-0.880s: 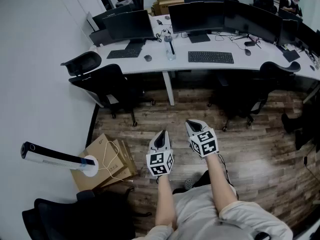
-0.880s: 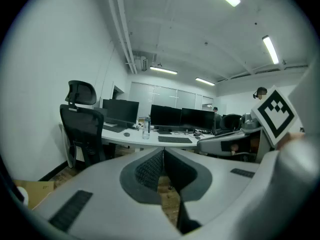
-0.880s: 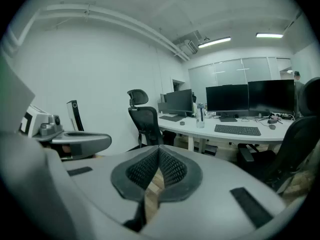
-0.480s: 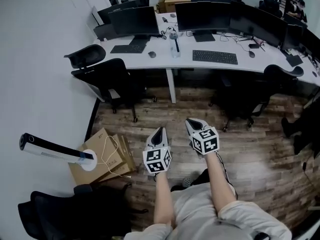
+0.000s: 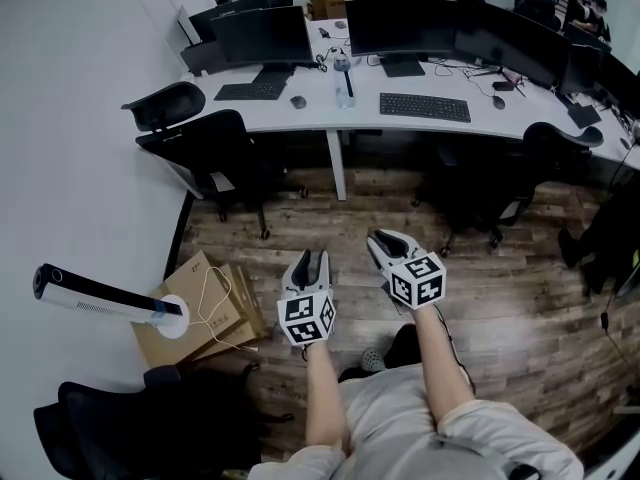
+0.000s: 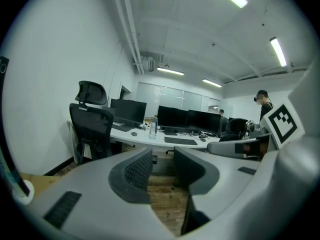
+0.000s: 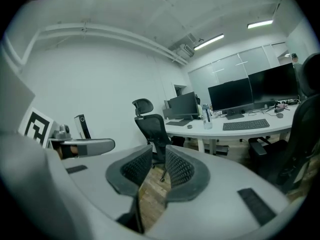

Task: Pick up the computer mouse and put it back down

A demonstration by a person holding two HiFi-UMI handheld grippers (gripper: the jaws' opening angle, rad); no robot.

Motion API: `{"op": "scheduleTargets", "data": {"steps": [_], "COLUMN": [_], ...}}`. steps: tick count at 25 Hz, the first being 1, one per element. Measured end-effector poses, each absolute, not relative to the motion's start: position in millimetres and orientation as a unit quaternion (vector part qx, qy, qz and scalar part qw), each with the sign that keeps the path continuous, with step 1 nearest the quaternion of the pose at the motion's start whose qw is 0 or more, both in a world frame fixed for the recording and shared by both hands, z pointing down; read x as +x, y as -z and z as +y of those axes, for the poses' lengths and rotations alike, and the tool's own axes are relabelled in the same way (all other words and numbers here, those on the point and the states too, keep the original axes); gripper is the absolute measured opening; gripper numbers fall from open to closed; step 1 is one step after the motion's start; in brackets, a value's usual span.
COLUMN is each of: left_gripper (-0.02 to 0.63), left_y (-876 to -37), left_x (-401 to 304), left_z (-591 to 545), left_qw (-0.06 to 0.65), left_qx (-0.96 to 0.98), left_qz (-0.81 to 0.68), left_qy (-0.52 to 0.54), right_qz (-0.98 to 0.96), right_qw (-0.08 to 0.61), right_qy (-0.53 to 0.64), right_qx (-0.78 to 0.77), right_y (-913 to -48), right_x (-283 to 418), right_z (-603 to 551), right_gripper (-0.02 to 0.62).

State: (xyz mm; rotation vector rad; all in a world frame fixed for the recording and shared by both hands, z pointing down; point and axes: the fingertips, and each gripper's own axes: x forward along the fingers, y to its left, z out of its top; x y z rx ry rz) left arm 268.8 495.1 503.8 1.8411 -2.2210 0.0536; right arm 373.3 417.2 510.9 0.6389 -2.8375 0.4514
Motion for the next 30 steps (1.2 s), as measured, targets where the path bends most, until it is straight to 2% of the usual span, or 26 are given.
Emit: {"op": "scheduleTargets", "data": {"steps": [4, 6, 16, 30], "left_gripper": [0.147, 0.147, 0.147, 0.169], "left_y": [-512.4, -517.2, -528.9, -508.9], "left_x": [272.1, 270.6, 251.5, 122.5], "left_z": [495.6, 493.0, 451.4, 321.8], "left_qw": [0.145, 0.155, 0.145, 0.125], "left_qx": [0.642, 0.645, 0.645, 0.631], "left_qz": [-0.753, -0.748, -0.747, -0.755], "left_qy": [-0.022, -0.022, -0.065, -0.126], "right_qz": [-0.957, -0.955, -0.957, -0.960], "right_qw": [0.109, 0.116, 0.105, 0.073], "right_qy": [-0.161, -0.166, -0.179, -0.208], "right_qx": [0.215, 0.215, 0.203, 0.171], "right_y": [-518.8, -523.7, -534.4, -517.7], "right_x": [376.5, 376.7, 348.6, 203.3], "right_z": [417.7, 416.4, 375.4, 228.3], "right_gripper": [0.184, 0.203, 0.207, 0.236]}}
